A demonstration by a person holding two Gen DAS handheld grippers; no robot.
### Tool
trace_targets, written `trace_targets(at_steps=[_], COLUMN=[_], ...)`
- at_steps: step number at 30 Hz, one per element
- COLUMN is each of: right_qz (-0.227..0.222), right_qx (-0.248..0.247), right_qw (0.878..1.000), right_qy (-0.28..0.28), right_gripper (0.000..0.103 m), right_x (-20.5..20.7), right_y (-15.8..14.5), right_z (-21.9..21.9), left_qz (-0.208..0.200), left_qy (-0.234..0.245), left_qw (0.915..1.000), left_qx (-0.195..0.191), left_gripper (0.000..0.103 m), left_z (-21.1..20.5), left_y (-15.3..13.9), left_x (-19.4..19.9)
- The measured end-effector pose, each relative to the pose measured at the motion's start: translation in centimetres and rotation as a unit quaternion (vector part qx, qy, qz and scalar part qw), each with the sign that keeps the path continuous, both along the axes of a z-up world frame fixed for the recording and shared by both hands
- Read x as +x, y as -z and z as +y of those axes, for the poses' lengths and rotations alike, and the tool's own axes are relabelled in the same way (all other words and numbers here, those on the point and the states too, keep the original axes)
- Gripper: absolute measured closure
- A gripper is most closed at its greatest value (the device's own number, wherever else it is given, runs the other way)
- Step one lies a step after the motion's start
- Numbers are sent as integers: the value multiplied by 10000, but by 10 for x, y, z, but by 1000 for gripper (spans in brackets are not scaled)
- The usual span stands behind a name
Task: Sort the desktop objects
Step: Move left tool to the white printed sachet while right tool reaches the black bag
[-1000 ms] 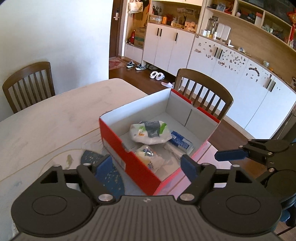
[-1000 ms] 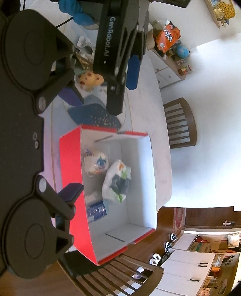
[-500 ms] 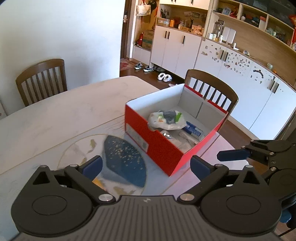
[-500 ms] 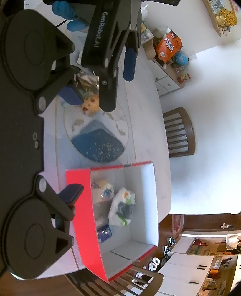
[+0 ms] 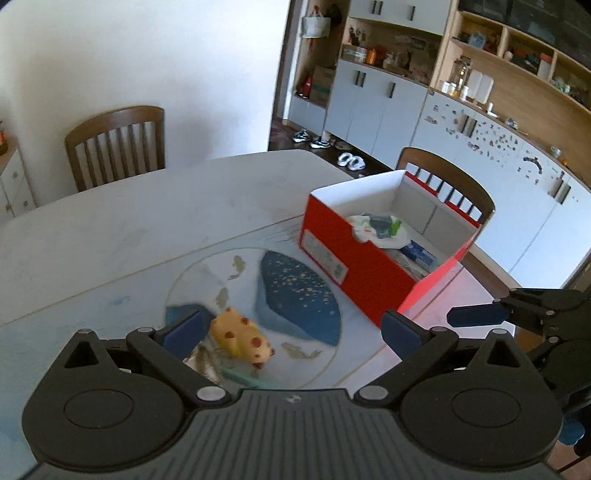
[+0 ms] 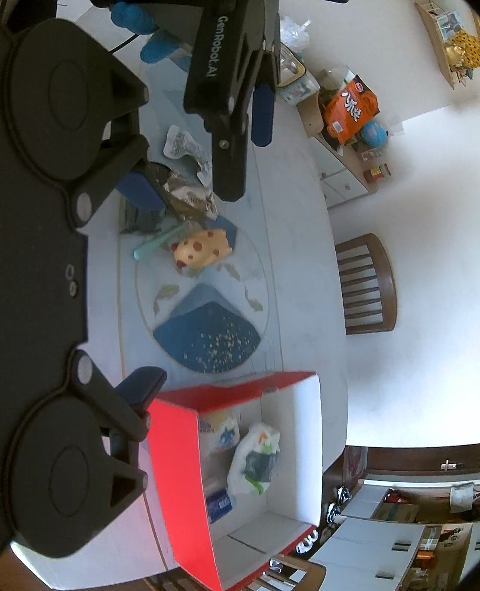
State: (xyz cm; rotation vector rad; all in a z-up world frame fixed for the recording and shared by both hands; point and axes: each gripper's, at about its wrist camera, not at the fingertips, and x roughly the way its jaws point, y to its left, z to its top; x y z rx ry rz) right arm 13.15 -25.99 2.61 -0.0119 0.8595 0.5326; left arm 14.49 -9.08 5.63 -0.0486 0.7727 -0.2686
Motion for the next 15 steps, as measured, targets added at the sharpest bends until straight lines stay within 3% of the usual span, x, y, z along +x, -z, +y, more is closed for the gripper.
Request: trace_targets(at_steps=[6, 15], right_qz=[-210, -177], right_qx=[-221, -203], right_qw=[9995, 9996], right_qy=[-72, -114], right_gripper=[11, 13], right_x=[-6, -5], right_y=[1, 13], right_z=[21, 40], left_qz=[-20, 86], left_qy=[-234, -703], left_qw=[9996, 9973], left_qx=[136, 212], left_gripper=[0, 0], left_z=[28, 77], left_y=[5, 19], left_x=[-7, -10])
